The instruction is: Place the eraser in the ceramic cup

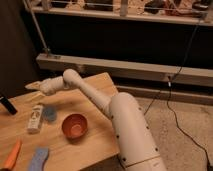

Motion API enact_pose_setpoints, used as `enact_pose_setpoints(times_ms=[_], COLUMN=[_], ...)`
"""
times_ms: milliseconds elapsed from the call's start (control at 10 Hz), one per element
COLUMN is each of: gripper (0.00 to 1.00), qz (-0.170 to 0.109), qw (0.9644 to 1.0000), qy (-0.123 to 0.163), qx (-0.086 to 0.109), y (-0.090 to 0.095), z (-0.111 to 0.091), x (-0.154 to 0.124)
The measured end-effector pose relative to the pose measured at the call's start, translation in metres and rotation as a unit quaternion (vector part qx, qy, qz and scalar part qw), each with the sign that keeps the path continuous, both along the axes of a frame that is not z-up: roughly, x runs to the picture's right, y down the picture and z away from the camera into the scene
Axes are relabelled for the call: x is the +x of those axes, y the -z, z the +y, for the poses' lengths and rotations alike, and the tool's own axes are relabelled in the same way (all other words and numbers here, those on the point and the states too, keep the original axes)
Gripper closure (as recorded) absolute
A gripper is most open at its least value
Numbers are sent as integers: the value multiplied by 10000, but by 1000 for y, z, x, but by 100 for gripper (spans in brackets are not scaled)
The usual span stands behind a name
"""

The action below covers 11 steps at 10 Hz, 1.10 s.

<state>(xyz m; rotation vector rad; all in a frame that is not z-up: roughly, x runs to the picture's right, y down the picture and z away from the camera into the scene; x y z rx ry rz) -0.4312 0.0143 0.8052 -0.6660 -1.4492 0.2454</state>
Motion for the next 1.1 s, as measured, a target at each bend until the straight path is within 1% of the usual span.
enact_pose_setpoints(times_ms=[200, 500, 700, 1100], gripper=[35, 35, 35, 35], qz=[-57, -185, -286, -362], qw=[10000, 9997, 9992, 9986], qy=[1, 132, 275, 389], qx=[-9, -24, -39, -55], y=[-2, -1, 0, -4], z=[1, 8, 14, 15], x=[-8, -25, -37, -50])
